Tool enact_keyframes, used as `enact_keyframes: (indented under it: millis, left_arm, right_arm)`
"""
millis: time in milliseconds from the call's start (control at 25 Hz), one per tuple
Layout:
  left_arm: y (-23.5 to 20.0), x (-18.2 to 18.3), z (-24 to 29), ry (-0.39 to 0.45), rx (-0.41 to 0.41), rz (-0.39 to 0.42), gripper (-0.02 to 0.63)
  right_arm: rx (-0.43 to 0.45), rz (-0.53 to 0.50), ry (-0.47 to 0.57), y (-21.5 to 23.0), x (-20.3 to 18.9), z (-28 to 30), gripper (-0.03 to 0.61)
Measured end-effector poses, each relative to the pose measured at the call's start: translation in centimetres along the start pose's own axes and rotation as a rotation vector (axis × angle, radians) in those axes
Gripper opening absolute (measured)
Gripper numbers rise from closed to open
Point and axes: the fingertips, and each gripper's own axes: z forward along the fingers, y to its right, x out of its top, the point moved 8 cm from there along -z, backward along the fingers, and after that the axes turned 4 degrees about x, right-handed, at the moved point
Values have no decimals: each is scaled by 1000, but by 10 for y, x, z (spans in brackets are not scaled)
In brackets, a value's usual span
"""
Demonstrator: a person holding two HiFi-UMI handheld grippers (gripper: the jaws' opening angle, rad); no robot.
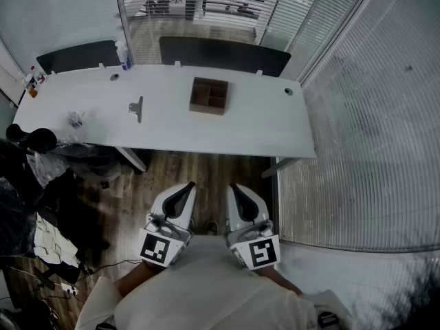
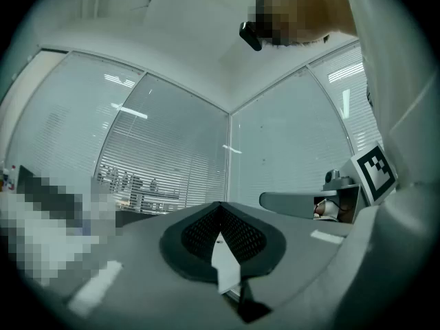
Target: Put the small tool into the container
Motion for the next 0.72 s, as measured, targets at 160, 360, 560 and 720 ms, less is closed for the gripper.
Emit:
enact_keyframes:
  millis: [160,360,560,720]
  left_arm:
    - [1,-3,1,-5,1,4,2]
    - [2,-3,2,-12,6,-3,2]
    - [5,-2,6,-13,14,-3,2]
    - [12,-3,11,-11,22,2,2]
  right_arm:
    - [-6,5,-4,2,-2,-2,-2]
    - [-1,9,-13,4,-3,-1,-2]
    - [20,65,26,11,0,-3,0]
    - [19,22,22,22,-5,-13,0]
